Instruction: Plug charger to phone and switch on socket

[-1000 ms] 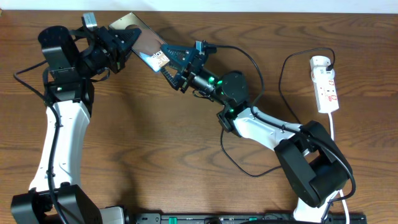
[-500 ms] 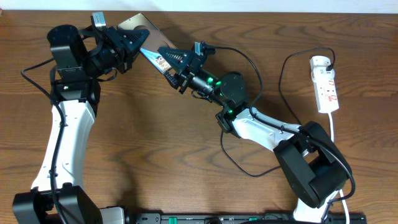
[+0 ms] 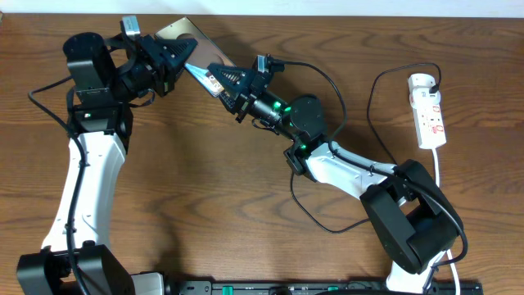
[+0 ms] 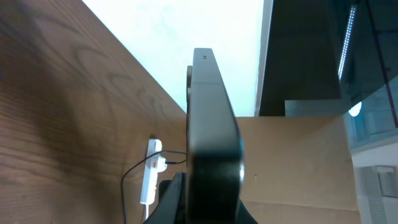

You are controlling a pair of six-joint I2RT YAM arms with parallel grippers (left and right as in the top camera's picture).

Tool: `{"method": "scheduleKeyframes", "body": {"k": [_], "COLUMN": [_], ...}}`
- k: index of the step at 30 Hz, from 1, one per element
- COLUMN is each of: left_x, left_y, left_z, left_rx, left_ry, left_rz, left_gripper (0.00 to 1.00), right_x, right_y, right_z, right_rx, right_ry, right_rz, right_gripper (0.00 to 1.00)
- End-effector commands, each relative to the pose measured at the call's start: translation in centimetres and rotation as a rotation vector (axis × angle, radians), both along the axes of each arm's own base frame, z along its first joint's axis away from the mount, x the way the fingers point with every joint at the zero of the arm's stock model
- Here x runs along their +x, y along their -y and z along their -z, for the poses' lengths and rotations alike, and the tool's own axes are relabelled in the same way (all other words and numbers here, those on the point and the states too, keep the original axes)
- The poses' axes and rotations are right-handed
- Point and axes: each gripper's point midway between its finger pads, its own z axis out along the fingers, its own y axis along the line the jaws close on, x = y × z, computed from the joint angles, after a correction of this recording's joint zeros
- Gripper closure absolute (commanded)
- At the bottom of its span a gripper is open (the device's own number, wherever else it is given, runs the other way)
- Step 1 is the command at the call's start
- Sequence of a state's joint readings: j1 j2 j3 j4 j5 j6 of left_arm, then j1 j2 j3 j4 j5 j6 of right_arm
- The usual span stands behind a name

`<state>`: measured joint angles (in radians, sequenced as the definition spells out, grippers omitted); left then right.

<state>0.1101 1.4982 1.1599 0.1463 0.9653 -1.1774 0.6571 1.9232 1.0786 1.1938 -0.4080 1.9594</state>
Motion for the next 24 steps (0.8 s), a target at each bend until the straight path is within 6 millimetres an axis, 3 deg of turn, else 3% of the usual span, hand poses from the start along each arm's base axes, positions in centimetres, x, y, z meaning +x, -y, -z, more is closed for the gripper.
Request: {"method": "scheduleKeyframes", "body": {"k": [1, 13, 24], "left_x": [0.03, 0.02, 0.02], "left_y": [0.31, 0.31, 0.31], "left_z": [-1.32, -1.32, -1.32], "left_rx": [0.011, 0.011, 0.013], "left_ry": [0.05, 0.05, 0.052], "left_rz": [0.016, 0.017, 0.017], "left_gripper": [0.93, 0.93, 0.93], "right_x": [-0.01, 0.0, 0.01], "right_y": [0.04, 0.04, 0.02], "right_z": [-0.69, -0.69, -0.63], "right_rx": [0.014, 0.014, 0.01], "right_ry": [0.009, 0.009, 0.01], "right_rz": [0.012, 0.012, 0.013], "right_gripper": [0.85, 0.99, 0.99]}}
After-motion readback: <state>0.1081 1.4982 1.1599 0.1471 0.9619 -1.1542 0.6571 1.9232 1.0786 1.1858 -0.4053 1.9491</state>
